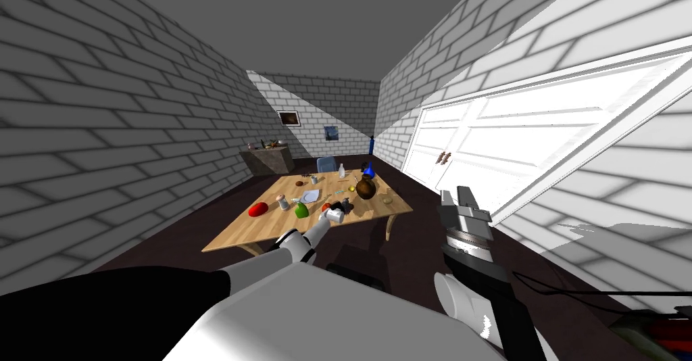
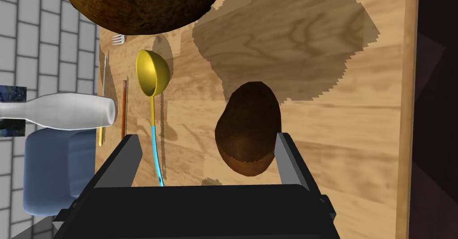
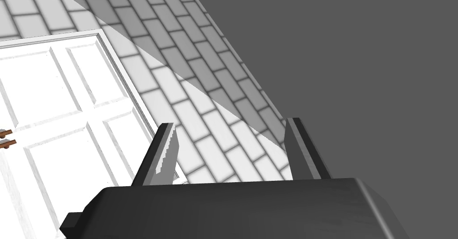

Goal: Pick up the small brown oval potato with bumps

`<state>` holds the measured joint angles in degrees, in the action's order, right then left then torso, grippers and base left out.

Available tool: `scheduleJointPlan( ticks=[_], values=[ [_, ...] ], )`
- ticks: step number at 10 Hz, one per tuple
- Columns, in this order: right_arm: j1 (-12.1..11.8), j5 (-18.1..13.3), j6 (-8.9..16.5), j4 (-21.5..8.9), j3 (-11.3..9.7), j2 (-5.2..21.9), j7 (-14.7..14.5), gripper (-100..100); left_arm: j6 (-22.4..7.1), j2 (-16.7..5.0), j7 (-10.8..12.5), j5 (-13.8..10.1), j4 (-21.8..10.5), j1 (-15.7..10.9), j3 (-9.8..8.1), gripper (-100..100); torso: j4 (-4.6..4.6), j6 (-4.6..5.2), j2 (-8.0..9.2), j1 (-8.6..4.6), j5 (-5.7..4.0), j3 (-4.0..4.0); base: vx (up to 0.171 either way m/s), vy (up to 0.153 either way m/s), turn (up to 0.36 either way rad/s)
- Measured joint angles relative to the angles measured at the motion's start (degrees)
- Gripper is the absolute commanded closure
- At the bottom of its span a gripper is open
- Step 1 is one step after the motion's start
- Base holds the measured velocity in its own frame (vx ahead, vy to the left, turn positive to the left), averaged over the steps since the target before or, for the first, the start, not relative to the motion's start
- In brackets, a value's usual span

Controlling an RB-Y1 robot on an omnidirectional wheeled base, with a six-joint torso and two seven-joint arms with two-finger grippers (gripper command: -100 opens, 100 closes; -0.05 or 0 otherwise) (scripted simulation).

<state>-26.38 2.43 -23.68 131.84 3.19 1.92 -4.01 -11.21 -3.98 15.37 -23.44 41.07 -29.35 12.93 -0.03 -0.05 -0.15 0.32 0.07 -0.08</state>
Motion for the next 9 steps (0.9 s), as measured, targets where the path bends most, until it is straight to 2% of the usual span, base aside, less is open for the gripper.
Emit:
scheduleJointPlan(
  ticks=[2, 3, 4, 6, 7, 8, 9],
  values=[
    [0.0, 0.0, 0.0, 0.0, 0.0, 0.0, 0.0, 0, -0.6, 0.1, 0.1, -2.2, -3.1, -1.7, 1.17, -100, 0.00, 0.00, -0.01, -0.17, -0.03, -0.01, 0.048, 0.048, 0.041],
    [0.0, 0.0, 0.0, 0.0, 0.0, 0.0, 0.0, 0, -0.4, 0.5, 0.0, -4.1, -6.0, -3.0, 2.15, -100, -0.01, 0.00, -0.05, -0.13, -0.03, -0.03, 0.086, 0.087, 0.050],
    [0.0, 0.0, 0.0, 0.0, 0.0, 0.0, 0.0, 0, -2.2, 2.5, 0.6, -1.4, -6.1, -2.9, 0.10, -100, -0.03, 0.00, -0.14, -0.06, -0.01, -0.07, 0.075, 0.067, 0.012],
    [0.0, 0.0, 0.0, 0.0, 0.0, 0.0, 0.0, 0, -2.5, 2.5, 0.3, -4.0, -8.2, -3.8, 1.38, -100, -0.01, 0.01, 0.00, -0.19, -0.04, -0.01, 0.017, 0.019, -0.001],
    [0.0, 0.0, 0.0, 0.0, 0.0, 0.0, 0.0, 0, -2.4, 2.5, 0.2, -4.1, -8.3, -3.8, 1.47, 0, 0.02, 0.01, 0.09, -0.28, -0.06, 0.05, 0.000, 0.000, 0.000],
    [0.0, 0.0, 0.0, 0.0, 0.0, 0.0, 0.0, 0, -2.5, 2.5, 0.2, -4.1, -8.3, -3.8, 1.46, -100, 0.03, 0.02, 0.14, -0.32, -0.07, 0.07, 0.023, -0.015, 0.078],
    [0.0, 0.0, 0.0, 0.0, 0.0, 0.0, 0.0, 0, -2.8, 2.7, -1.0, -4.5, -7.7, -3.2, 0.70, -100, 0.02, 0.00, 0.09, -0.38, -0.08, 0.05, 0.029, -0.024, 0.049]
  ],
)
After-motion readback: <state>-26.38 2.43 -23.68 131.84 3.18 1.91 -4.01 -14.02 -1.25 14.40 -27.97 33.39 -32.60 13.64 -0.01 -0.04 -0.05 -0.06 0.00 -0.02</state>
